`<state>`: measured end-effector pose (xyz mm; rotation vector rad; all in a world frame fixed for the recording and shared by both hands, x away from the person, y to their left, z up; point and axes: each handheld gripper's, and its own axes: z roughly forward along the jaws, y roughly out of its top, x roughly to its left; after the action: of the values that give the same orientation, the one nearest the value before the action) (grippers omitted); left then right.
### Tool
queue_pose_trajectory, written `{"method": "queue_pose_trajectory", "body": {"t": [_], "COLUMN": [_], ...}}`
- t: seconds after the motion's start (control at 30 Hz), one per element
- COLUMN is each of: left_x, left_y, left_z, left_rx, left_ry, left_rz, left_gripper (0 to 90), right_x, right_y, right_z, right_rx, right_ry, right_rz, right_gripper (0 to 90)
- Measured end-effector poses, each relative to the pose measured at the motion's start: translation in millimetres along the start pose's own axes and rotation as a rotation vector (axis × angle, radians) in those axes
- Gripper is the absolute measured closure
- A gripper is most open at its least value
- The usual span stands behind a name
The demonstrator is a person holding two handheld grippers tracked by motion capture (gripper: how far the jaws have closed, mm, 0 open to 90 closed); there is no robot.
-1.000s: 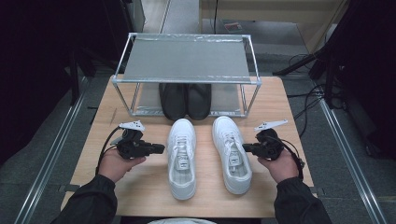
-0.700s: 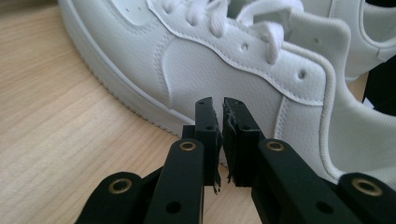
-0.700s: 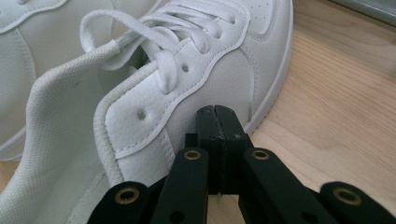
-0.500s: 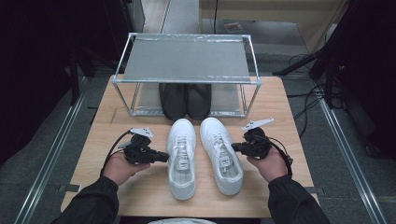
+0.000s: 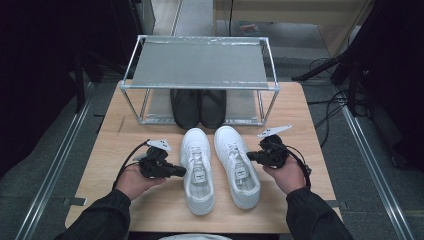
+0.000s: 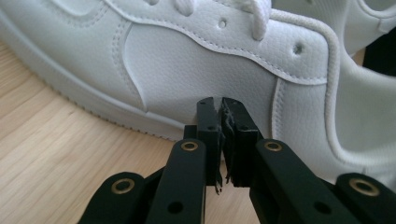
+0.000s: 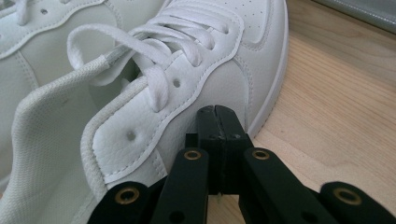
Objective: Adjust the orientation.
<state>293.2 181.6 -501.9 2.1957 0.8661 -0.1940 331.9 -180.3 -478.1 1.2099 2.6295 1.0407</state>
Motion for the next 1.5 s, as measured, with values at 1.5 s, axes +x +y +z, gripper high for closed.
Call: {"method": "queue_pose_trajectory", "body": {"t": [1.5], "left_x": [-36.8], "left_y": [7.4], "left_z": [13.2], "left_rx": [-0.039], "left_ry": [-0.092], "left_rz": [0.059], "left_gripper": [75.2], "right_x": [-3.6], "right_y": [14.8], "right_z": [-10.1], "right_rx": [-0.153], "right_ry": [0.017], "right_rz": [0.038], "right_gripper": [84.4]}}
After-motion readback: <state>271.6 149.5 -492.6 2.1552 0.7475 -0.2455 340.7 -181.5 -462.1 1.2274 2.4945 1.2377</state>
